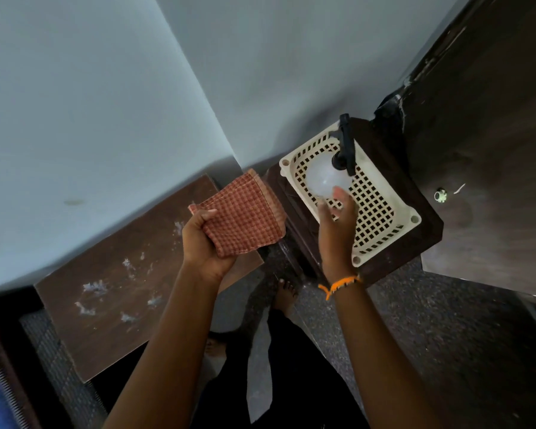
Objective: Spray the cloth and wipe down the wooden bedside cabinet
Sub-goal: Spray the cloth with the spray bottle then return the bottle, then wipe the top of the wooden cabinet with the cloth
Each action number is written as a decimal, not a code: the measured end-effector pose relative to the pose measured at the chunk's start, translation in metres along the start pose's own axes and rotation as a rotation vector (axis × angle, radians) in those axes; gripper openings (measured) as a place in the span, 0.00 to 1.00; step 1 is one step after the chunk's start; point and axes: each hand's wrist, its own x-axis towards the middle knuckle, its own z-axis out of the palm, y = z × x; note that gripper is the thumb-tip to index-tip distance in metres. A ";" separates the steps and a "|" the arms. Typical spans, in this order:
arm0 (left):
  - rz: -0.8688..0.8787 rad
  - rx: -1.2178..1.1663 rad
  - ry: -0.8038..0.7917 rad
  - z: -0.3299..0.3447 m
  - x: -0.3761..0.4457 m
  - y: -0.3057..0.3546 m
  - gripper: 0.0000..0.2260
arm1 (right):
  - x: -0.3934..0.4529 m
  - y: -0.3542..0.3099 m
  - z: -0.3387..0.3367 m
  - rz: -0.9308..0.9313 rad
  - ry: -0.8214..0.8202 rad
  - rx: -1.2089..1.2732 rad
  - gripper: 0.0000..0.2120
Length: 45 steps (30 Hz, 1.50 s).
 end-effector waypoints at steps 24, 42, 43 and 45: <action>-0.155 0.493 0.561 -0.427 -0.118 0.014 0.10 | -0.279 0.126 0.278 0.085 -0.887 -0.480 0.14; 0.128 0.869 0.793 -0.614 -0.098 0.000 0.21 | -0.351 0.281 0.413 -0.969 -0.867 -0.840 0.19; 0.144 0.866 0.796 -0.617 -0.095 0.001 0.22 | -0.350 0.282 0.421 -0.984 -0.858 -0.878 0.20; 0.168 0.853 0.776 -0.621 -0.091 0.001 0.25 | -0.346 0.289 0.436 -0.992 -0.848 -1.035 0.26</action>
